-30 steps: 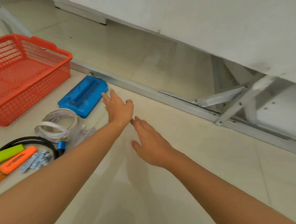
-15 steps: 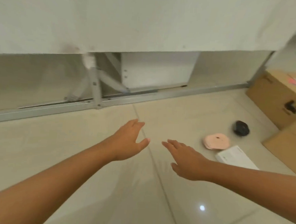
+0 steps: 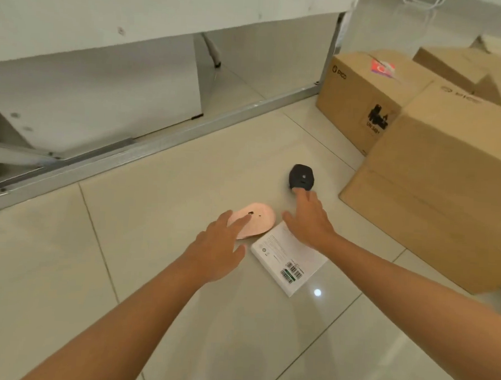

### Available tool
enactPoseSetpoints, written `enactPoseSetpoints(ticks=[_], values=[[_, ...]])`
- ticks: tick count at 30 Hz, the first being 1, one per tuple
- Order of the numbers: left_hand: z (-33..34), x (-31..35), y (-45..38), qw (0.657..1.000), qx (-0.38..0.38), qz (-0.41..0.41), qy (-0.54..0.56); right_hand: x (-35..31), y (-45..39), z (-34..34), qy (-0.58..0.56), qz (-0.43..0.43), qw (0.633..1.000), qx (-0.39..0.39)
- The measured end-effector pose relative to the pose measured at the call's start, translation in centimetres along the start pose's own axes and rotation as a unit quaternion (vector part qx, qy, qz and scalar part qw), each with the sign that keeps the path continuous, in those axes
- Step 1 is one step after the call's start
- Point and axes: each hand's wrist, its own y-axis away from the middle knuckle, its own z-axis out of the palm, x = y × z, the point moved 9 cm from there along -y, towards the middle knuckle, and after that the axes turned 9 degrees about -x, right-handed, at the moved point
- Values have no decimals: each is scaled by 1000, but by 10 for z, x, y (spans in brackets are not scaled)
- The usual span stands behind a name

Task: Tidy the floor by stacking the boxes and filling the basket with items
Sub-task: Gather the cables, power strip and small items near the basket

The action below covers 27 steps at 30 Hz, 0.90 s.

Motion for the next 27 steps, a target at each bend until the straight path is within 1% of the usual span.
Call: enactPoseSetpoints(ticks=[3,6,9,11,13,16,18,20,22,23,25,26,27], values=[[0,8,-16,998,15,-7,-56,26,-24,-12,-42,40,998,30],[-3,13,-35,994,29,-17,-105,51,-41,-14,-111,82,989,48],[-3,19,-58,987,23,-9,-158,70,-51,-13,-165,120,977,66],[-2,28,-70,979,23,7,-203,70,-58,-19,-168,105,977,75],[-3,33,-75,972,43,14,-233,62,-61,-25,-161,65,982,75],[-3,30,-76,974,65,7,-216,46,-66,-22,-83,5,996,39],[-1,21,-76,986,36,-3,-165,36,-70,-16,-18,-13,1000,12],[0,8,-76,998,-8,-20,-65,26,-75,-10,33,-27,999,2],[-4,-2,-75,999,-17,-32,25,19,-79,-6,53,-35,998,1],[-8,-7,-74,997,-4,-34,68,17,-80,-6,51,-38,998,8],[-17,-16,-68,982,36,-37,180,14,-77,-9,33,-52,998,34],[-19,-21,-65,968,48,-43,243,13,-75,-12,-1,-65,997,52],[-19,-28,-61,947,51,-53,314,13,-72,-16,-65,-77,992,73]])
